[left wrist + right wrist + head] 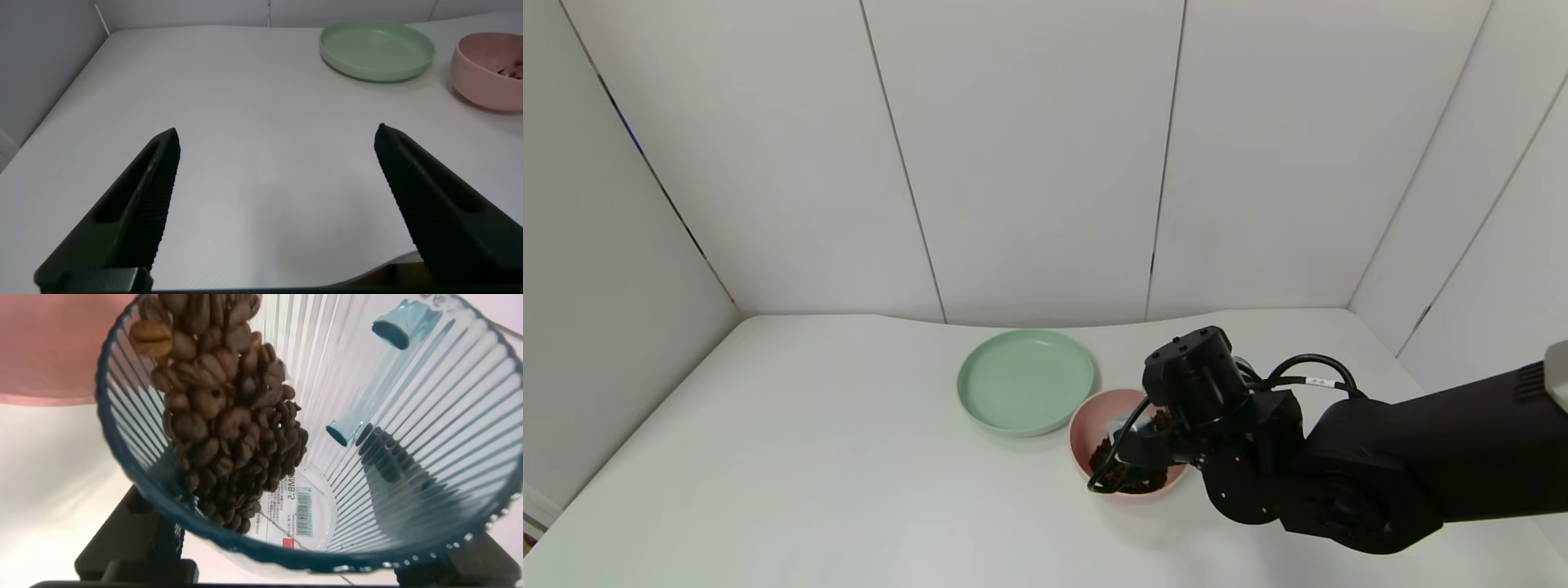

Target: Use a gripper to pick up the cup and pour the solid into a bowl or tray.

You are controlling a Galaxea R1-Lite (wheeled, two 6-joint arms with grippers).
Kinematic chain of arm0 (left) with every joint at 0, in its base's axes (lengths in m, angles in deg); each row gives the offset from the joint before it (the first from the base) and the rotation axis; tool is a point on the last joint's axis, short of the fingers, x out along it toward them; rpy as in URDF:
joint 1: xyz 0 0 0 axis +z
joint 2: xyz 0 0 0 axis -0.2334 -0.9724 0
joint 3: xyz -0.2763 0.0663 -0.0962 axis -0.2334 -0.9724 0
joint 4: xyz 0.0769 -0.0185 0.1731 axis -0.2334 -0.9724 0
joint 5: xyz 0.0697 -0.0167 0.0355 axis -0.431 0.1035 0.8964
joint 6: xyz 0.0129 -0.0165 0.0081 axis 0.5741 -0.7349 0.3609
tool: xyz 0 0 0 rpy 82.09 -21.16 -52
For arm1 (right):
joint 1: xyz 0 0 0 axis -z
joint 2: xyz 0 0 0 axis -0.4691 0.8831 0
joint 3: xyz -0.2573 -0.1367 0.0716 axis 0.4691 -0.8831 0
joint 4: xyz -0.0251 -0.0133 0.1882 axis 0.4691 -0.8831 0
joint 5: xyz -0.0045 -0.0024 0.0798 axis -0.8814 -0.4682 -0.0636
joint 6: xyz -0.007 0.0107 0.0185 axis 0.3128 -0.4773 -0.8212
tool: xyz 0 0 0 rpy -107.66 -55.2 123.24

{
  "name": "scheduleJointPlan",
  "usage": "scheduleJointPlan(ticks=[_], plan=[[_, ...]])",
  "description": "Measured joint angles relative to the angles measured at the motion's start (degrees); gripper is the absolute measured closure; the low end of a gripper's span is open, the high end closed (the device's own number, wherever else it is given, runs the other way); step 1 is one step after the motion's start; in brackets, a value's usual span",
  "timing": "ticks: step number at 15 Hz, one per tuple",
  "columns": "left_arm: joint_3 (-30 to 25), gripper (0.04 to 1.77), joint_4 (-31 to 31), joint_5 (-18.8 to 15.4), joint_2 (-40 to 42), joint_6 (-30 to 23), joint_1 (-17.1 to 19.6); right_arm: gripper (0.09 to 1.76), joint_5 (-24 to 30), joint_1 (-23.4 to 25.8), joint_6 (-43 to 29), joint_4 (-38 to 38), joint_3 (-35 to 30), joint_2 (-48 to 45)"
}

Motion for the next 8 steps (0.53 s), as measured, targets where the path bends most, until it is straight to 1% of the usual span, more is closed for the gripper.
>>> scheduleJointPlan(ticks=[8], plan=[[0.0, 0.09, 0.0, 0.0, 0.0, 0.0, 0.0, 0.49, 0.0, 0.0, -0.3, 0.1, 0.0, 0.0]])
